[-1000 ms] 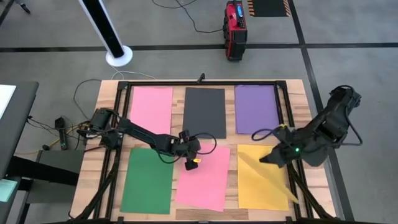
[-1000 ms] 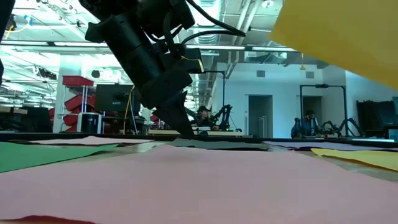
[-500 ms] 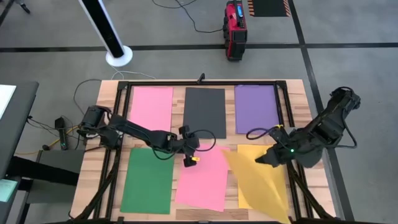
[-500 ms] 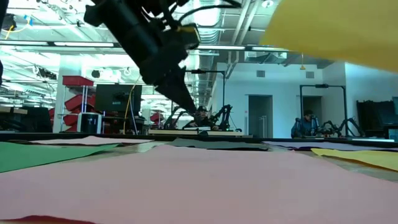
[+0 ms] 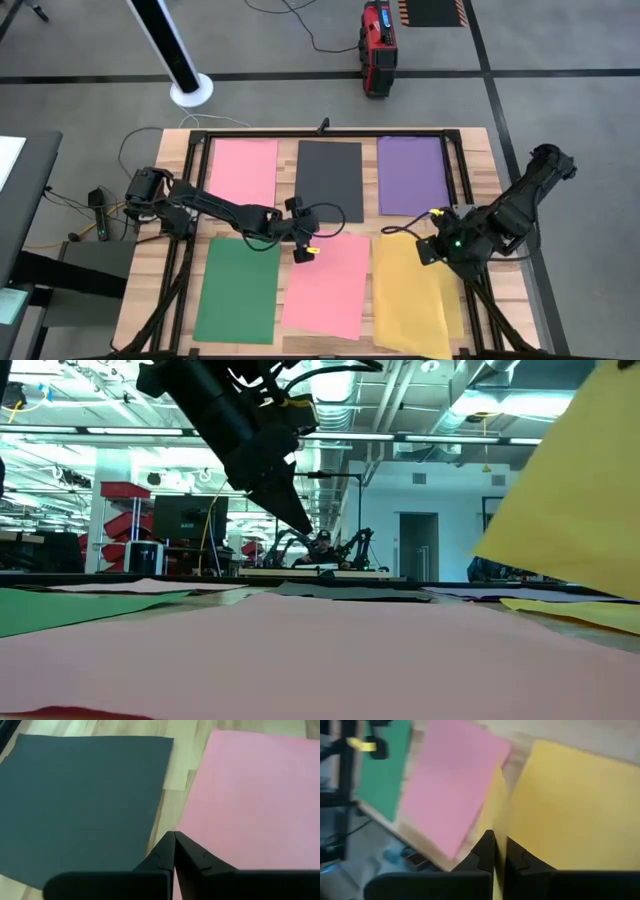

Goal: Organize paper
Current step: Move the yellow paper to the bottom right directly on top of another

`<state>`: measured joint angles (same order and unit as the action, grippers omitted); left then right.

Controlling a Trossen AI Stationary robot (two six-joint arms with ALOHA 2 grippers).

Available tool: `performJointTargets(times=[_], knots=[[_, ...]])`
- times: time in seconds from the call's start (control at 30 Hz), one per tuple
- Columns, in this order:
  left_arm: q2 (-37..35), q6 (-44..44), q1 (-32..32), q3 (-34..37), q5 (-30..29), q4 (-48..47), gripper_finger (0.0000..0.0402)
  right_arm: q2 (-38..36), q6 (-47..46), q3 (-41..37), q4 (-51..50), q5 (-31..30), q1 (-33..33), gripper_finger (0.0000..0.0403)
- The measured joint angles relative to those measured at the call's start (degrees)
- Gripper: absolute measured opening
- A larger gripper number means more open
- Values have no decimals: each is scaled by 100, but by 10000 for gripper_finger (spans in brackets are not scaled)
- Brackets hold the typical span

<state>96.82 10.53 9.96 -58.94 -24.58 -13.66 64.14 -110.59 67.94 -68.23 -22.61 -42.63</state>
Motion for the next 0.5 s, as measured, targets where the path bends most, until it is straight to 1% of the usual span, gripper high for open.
performJointTargets(times=[0.13,0.27,0.5], knots=[[0,26,2,0,-1,-18,0,2,-2,-219,-217,39,-16,0],[1,68,2,0,-2,-69,0,7,157,-343,-345,351,-96,0],[0,125,2,0,-3,-75,0,75,19,-363,-1182,367,-325,0]])
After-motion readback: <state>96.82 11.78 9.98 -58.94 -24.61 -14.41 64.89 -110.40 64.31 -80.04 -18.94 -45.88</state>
